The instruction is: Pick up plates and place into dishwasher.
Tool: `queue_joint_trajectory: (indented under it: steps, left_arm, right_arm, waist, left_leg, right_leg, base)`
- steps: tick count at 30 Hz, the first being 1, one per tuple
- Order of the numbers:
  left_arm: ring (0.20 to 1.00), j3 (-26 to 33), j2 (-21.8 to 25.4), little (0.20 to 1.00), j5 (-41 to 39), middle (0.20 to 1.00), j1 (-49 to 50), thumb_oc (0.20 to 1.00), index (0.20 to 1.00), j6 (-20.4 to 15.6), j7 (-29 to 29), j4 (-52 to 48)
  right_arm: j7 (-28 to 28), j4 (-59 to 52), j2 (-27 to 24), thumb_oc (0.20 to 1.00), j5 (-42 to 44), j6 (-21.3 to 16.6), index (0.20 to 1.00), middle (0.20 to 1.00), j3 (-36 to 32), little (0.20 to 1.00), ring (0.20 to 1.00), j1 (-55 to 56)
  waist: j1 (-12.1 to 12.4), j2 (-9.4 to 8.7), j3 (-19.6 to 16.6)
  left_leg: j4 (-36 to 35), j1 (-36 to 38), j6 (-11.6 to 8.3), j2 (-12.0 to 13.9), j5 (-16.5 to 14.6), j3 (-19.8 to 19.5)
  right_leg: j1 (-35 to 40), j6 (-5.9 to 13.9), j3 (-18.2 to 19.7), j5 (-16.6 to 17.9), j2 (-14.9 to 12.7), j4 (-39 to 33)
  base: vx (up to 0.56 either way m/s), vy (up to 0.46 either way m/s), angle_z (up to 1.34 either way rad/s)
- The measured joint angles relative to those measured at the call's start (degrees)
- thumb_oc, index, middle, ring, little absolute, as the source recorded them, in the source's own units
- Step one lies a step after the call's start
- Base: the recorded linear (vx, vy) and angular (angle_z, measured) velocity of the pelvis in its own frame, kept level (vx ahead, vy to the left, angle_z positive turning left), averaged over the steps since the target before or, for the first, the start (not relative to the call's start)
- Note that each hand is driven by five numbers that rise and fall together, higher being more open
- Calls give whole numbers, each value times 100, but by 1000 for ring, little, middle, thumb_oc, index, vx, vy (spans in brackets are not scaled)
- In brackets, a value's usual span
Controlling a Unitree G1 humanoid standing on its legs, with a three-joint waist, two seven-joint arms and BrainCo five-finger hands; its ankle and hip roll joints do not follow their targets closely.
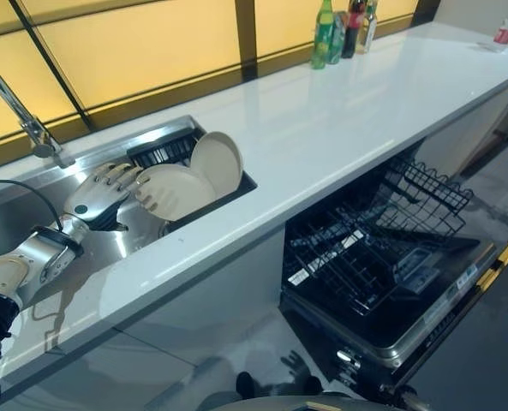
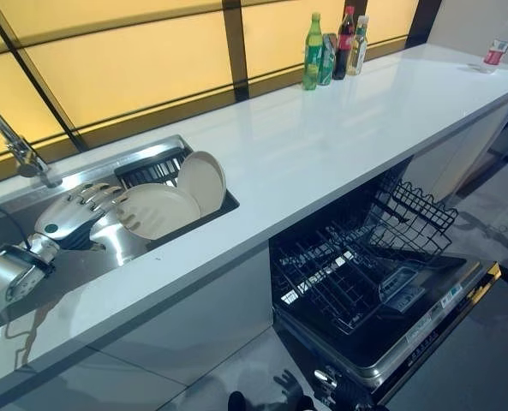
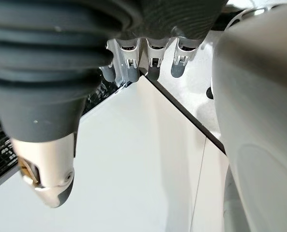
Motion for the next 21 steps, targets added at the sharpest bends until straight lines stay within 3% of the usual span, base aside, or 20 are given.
queue_joint_trajectory:
  steps: [5,9,19,20,21]
  left_arm:
    - [1000,-277,-281,1000,217,1000,-393,1000,1000,166,94,415]
    - [1000,-496,-321,1000,539,1000,-580,1000,1000,213,82,602]
    - [1000,-884,-325,1000,924,1000,-1279,1000,1000,238,52,1042]
    - [592,-930,-325,592,922,592,-1355,592,592,260,27,1047]
    - [429,-996,-325,429,921,429,-1439,429,429,299,2,1058]
  right_arm:
    - [-80,-1,-30,1000,85,13,1000,1000,0,1000,1000,-188]
    - [-137,-14,-60,1000,179,14,1000,1000,-1,1000,1000,-423]
    - [-146,-13,-115,1000,458,26,1000,1000,-10,1000,1000,-653]
    - [-154,-13,-115,1000,479,26,1000,1000,-10,1000,1000,-678]
    - [-165,-14,-115,1000,520,26,1000,1000,-10,1000,1000,-707]
  waist:
    - [-41,-14,249]
    - [-171,-37,504]
    - [-197,-92,828]
    - [-193,-98,867]
    - [-192,-107,911]
  left_leg:
    - [0,-140,-27,2,54,20]
    - [1,-232,-24,12,97,39]
    - [3,-394,-35,43,111,152]
    - [5,-395,-34,46,111,155]
    - [5,-394,-34,47,111,155]
  right_leg:
    - [-157,3,19,56,1,0]
    - [-249,-24,24,105,13,7]
    - [-463,-33,124,148,44,9]
    - [-464,-36,127,159,50,10]
    - [-463,-35,127,164,51,10]
  base:
    - [-83,35,-2]
    - [-59,46,-3]
    - [-23,22,-6]
    - [0,0,0]
    - [0,0,0]
